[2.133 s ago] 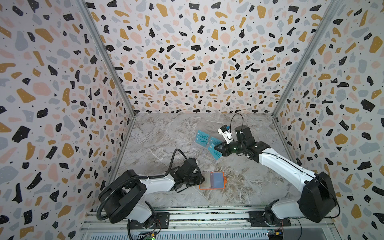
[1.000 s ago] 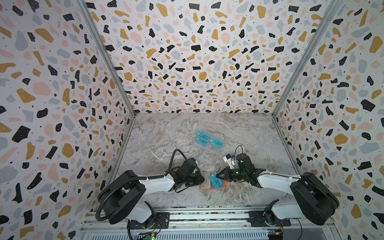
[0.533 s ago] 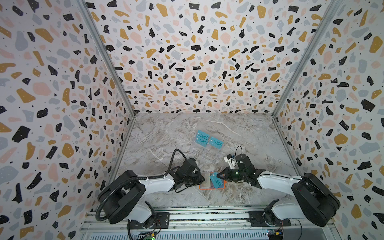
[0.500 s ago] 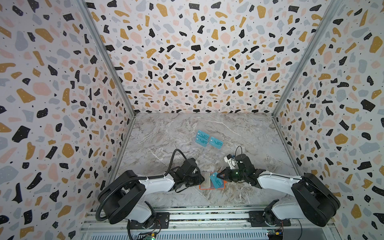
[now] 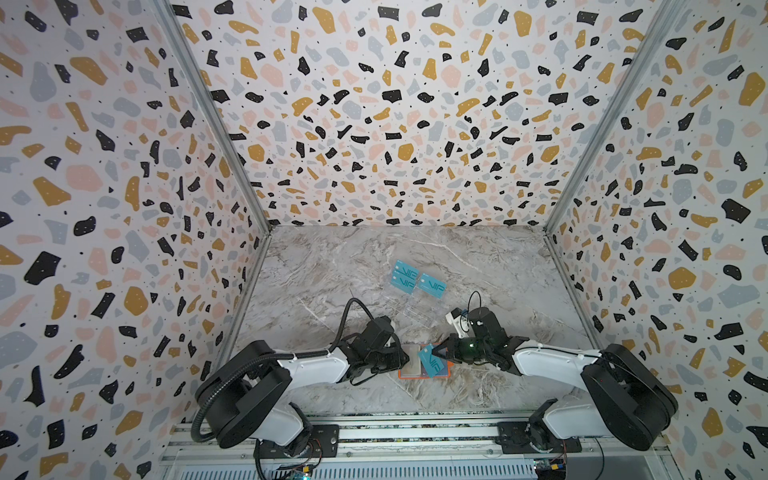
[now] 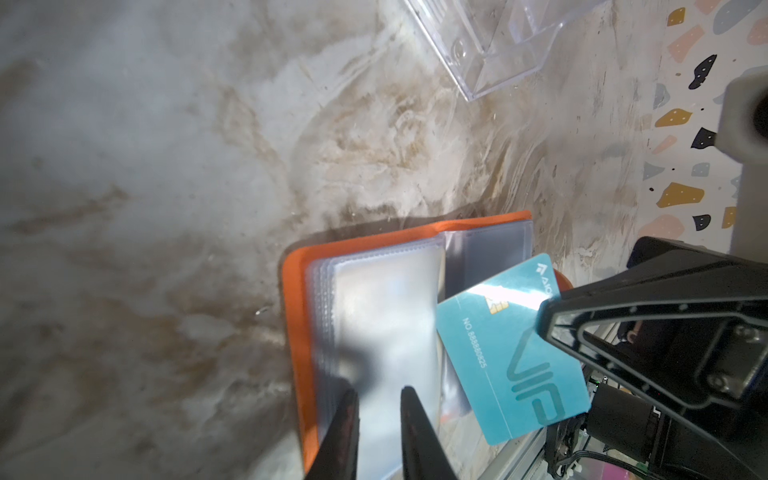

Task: Put the credit cards into the card holder

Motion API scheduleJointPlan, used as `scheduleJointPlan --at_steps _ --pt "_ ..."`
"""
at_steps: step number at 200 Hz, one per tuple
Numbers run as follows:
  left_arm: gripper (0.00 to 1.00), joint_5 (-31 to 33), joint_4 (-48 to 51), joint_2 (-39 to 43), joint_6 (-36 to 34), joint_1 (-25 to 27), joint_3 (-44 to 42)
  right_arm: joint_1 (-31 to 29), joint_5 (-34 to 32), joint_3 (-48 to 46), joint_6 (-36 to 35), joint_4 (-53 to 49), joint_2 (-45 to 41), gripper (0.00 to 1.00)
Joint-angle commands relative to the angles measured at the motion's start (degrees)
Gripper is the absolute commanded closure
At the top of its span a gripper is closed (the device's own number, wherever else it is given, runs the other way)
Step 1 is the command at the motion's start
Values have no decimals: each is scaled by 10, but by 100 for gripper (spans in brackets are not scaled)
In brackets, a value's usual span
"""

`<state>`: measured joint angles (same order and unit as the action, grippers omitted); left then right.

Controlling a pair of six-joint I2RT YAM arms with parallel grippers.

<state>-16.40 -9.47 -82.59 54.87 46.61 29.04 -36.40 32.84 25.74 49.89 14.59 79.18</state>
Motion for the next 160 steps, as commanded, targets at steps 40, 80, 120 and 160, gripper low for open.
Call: scheduleJointPlan --at_steps 40,80,120,160 --pt "78 6 7 6 2 1 -13 -11 -5 15 18 44 29 100" --pt "78 6 4 7 4 2 -14 -13 -14 10 30 69 34 100" --pt "78 4 4 7 3 2 -14 -25 -28 -12 63 113 38 100" --pt "78 4 5 6 4 2 -13 -37 -63 -55 115 191 45 100"
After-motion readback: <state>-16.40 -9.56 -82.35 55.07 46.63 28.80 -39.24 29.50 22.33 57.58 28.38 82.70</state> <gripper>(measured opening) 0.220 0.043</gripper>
